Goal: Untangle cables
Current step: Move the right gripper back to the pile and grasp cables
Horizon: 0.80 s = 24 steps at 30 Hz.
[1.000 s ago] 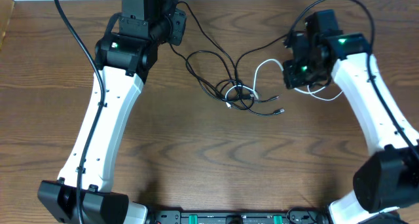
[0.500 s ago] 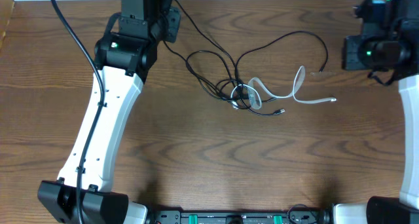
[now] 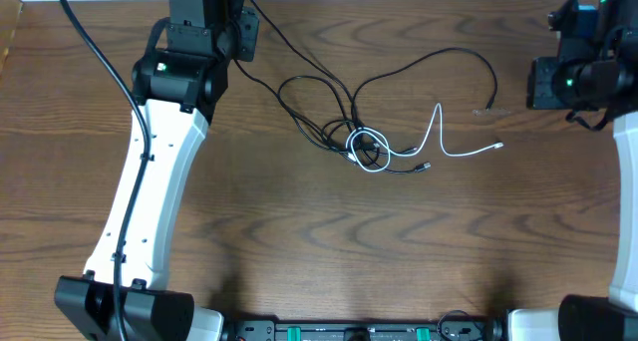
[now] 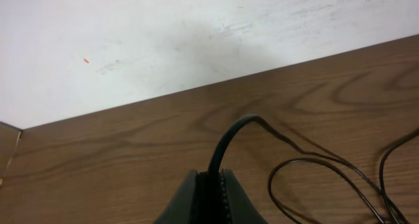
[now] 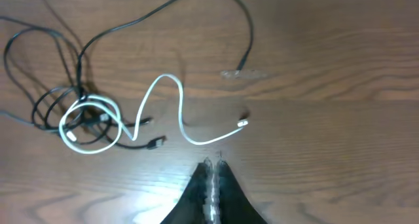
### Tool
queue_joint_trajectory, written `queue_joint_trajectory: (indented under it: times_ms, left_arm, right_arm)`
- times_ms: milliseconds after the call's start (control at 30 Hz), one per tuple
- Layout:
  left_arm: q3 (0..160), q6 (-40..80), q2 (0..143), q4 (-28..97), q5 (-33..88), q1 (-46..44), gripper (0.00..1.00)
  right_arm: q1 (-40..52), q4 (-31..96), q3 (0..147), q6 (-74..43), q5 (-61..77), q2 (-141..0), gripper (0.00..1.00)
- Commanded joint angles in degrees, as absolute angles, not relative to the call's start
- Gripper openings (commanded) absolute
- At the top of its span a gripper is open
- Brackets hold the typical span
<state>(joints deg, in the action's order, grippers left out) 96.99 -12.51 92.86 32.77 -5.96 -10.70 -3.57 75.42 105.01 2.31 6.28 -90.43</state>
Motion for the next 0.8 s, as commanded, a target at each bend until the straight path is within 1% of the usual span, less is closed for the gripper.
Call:
queue_joint_trajectory:
  times_ms: [0,33,133,167,333,600,767]
  left_arm:
    - [96.5,-13.3,92.5,32.7,-6.4,-10.7,0.08]
    - [96.5,-13.2,92.5,32.7,-6.4,-10.7,0.08]
    - [96.5,-13.1,92.5,32.9,-5.1,-10.7,0.08]
    - [96.5,-13.0,92.5,33.1,-3.7,-10.7,0.07]
    - [96.5,-13.1,92.5,33.8,2.7,-10.7,0.07]
    - [96.5,-13.1,92.5,33.8,2.6,-11.4,0.07]
    - [96.5,-13.6,92.5,34.0,2.6,-13.1,0.07]
  right_arm:
    - [-1.1,76.2,105.5,3.7,11.5,-95.2,0.3]
    - [-0.2,76.2,105.5,3.9,11.6,-96.4,0.33]
    - [3.2,75.9,105.5,3.9,11.6,-100.5,0.49]
    - [4.4,75.7,105.5,3.9,11.6,-102.0,0.5]
    - [10.4,73.6,105.5,4.9,11.9,-110.3,0.49]
    - [17.8,69.9,105.5,5.0,16.7,-121.8,0.48]
    - [21.9,65.8,105.5,4.5,18.6,-125.7,0.46]
